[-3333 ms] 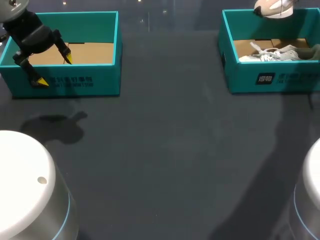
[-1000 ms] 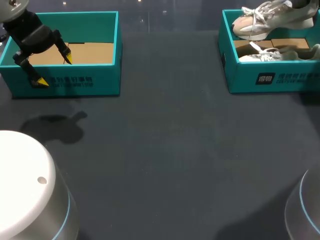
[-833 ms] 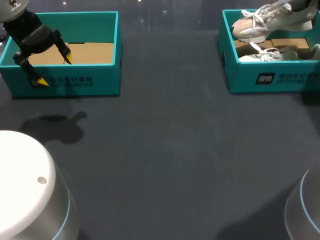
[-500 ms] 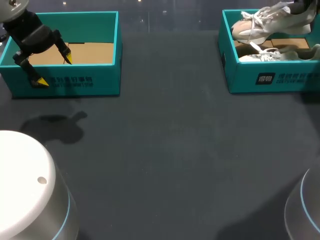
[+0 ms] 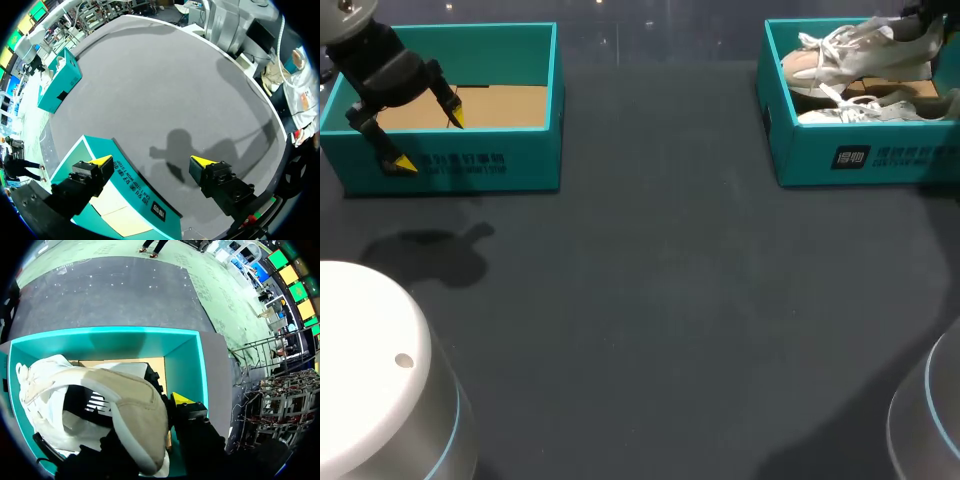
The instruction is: Take the shoe out of the shoebox, open the shoe tongue, remove and reinsert the insole, then place the shoe into the shoebox
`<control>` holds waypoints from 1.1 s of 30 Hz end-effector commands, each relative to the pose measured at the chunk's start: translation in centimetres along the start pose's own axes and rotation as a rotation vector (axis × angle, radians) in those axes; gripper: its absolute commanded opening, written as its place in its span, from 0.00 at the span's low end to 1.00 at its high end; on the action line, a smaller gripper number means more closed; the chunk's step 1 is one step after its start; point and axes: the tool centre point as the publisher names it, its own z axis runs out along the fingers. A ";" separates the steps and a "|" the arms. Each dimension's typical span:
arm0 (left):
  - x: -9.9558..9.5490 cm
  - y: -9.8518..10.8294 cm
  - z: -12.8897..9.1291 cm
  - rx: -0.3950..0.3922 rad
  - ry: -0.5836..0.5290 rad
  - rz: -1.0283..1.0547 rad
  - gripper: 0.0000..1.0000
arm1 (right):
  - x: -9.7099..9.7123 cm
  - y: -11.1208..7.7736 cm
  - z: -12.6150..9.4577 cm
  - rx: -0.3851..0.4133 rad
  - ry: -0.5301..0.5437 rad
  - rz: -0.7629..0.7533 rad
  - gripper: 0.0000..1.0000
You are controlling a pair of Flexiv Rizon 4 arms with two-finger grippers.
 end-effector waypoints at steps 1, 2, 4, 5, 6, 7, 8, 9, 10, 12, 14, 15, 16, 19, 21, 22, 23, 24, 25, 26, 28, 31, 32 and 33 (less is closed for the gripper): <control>0.0 0.0 0.0 -0.002 0.000 0.001 1.00 | 0.0 0.2 0.9 0.004 0.001 0.007 0.00; 0.0 0.0 0.0 -0.002 0.000 0.001 1.00 | 0.0 0.2 1.2 0.007 0.006 0.012 0.00; 0.0 0.0 0.0 -0.002 0.000 0.001 1.00 | 0.1 0.0 1.6 0.010 0.010 0.017 0.00; 0.0 0.0 0.0 -0.002 0.000 0.001 1.00 | 0.1 0.0 1.8 0.011 0.015 0.020 0.00; 0.0 0.0 0.0 -0.002 0.000 0.001 1.00 | 0.2 -0.1 2.1 0.011 0.018 0.021 0.00; 0.0 0.0 0.0 -0.002 0.000 0.001 1.00 | 0.2 -0.2 2.4 0.016 0.015 0.022 0.00; 0.0 0.0 0.0 -0.002 0.000 0.001 1.00 | 0.3 -0.3 2.7 0.023 0.027 0.023 0.00; 0.0 0.0 0.0 -0.002 0.000 0.001 1.00 | 0.4 -0.3 2.9 0.023 0.030 0.022 0.00; 0.0 0.0 0.0 -0.002 0.000 0.001 1.00 | 0.5 -0.4 3.1 0.028 0.026 0.019 0.00; 0.0 0.0 0.0 -0.002 0.000 0.001 1.00 | 0.6 -0.5 3.4 0.035 0.044 0.017 0.00; 0.0 0.0 0.0 -0.002 0.000 0.001 1.00 | 0.7 -0.7 3.9 0.046 0.047 0.020 0.00; 0.0 0.0 0.0 -0.002 0.000 0.001 1.00 | 0.7 -0.8 4.1 0.047 0.049 0.021 0.00; 0.0 0.0 0.0 -0.002 0.000 0.001 1.00 | 0.8 -0.8 4.2 0.048 0.049 0.020 0.00; 0.0 0.0 0.0 -0.002 0.000 0.001 1.00 | 1.0 -0.8 4.6 0.058 0.055 0.011 0.00; 0.0 0.0 0.0 -0.002 0.000 0.001 1.00 | 1.2 -0.9 4.9 0.066 0.061 0.006 0.00; 0.0 0.0 0.0 -0.002 0.000 0.001 1.00 | 1.2 -0.9 4.9 0.067 0.063 0.005 0.00; 0.0 0.0 0.0 -0.002 0.000 0.001 1.00 | 1.3 -0.9 5.0 0.068 0.064 0.003 0.00; 0.0 0.0 0.0 -0.002 0.000 0.001 1.00 | 1.4 -0.9 5.1 0.070 0.066 0.002 0.00; 0.0 0.0 0.0 -0.002 0.000 0.001 1.00 | 1.5 -0.9 5.2 0.074 0.069 0.001 0.00; 0.0 0.0 0.0 -0.002 0.000 0.001 1.00 | 1.6 -1.0 5.4 0.077 0.071 0.000 0.00; 0.0 0.0 0.0 -0.002 0.000 0.001 1.00 | 1.7 -1.1 5.6 0.086 0.073 -0.002 0.00; 0.0 0.0 0.0 -0.002 0.000 0.001 1.00 | 1.8 -1.2 6.0 0.100 0.074 -0.005 0.00; 0.0 0.0 0.0 -0.002 0.000 0.001 1.00 | 1.8 -1.3 6.1 0.104 0.077 -0.005 0.05; 0.0 0.0 0.0 -0.002 0.000 0.001 1.00 | 1.9 -1.3 6.2 0.108 0.079 -0.006 0.14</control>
